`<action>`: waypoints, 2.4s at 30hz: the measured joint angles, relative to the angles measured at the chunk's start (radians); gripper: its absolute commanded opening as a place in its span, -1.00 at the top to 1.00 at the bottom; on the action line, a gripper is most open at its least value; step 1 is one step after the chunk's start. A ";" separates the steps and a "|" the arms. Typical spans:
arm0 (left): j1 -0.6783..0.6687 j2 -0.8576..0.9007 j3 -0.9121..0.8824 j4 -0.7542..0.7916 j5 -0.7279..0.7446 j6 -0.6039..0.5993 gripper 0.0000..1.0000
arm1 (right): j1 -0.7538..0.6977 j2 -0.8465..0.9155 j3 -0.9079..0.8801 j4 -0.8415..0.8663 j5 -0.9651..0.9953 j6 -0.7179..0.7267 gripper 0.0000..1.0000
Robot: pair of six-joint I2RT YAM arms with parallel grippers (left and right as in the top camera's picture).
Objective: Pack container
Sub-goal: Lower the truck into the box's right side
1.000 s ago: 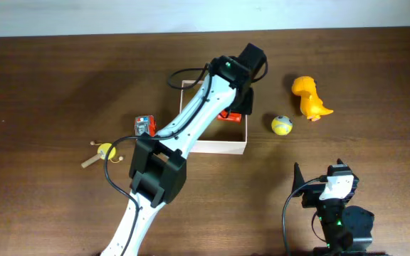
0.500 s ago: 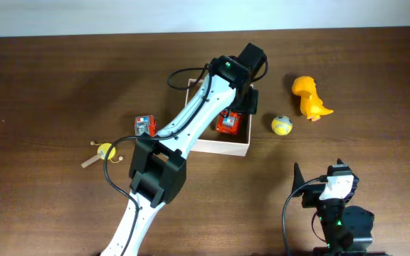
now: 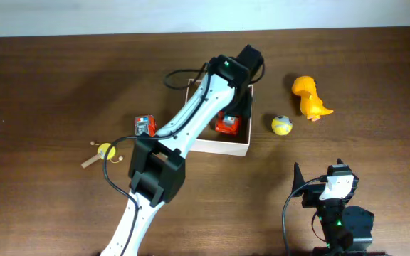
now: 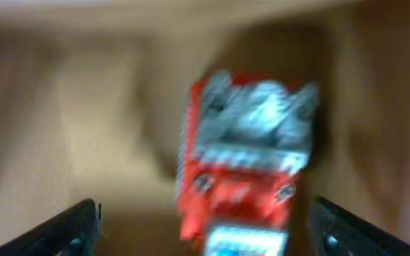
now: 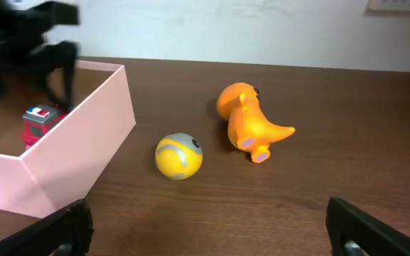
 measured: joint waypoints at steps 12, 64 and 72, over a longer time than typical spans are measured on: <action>0.081 0.000 0.244 -0.298 0.005 0.062 -0.80 | 0.000 0.000 0.000 0.000 0.000 0.000 -0.97; 0.014 0.000 -0.014 -0.164 0.097 0.166 0.36 | 0.000 0.000 0.000 0.000 0.000 0.000 -0.98; -0.054 0.000 -0.014 -0.135 0.108 0.166 0.35 | 0.000 0.000 0.000 0.000 0.000 0.001 -0.97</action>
